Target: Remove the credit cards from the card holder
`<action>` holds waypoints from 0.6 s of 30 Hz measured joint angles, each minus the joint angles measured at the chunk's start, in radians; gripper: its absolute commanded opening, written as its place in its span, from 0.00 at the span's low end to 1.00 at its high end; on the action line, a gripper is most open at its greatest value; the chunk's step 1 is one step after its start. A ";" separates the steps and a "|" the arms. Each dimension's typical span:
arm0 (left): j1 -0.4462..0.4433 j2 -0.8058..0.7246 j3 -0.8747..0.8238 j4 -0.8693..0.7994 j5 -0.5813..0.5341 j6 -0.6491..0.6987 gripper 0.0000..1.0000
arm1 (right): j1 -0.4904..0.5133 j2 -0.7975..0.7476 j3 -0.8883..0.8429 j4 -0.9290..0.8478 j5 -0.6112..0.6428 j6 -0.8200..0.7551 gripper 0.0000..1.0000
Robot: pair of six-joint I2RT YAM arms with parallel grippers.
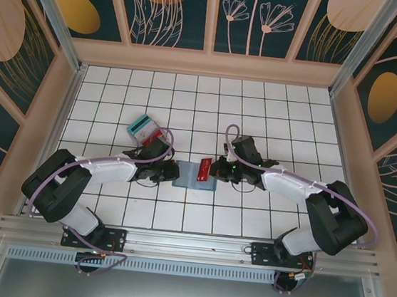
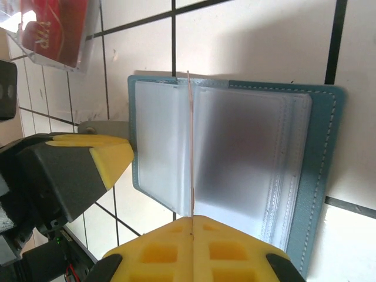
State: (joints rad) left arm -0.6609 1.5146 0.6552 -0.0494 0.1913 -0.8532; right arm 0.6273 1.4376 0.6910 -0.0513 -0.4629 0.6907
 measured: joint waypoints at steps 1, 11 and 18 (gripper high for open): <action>0.000 -0.011 0.004 0.000 0.002 -0.008 0.39 | -0.004 -0.016 -0.002 -0.008 -0.001 -0.005 0.00; 0.032 -0.174 0.042 0.156 0.109 -0.113 0.43 | -0.067 -0.203 -0.031 0.048 -0.086 -0.037 0.00; 0.050 -0.192 0.037 0.340 0.235 -0.199 0.37 | -0.114 -0.235 -0.066 0.214 -0.241 -0.005 0.00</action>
State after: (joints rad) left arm -0.6106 1.3224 0.6926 0.2905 0.4267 -1.0519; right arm 0.5137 1.2022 0.6254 0.1627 -0.7040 0.6857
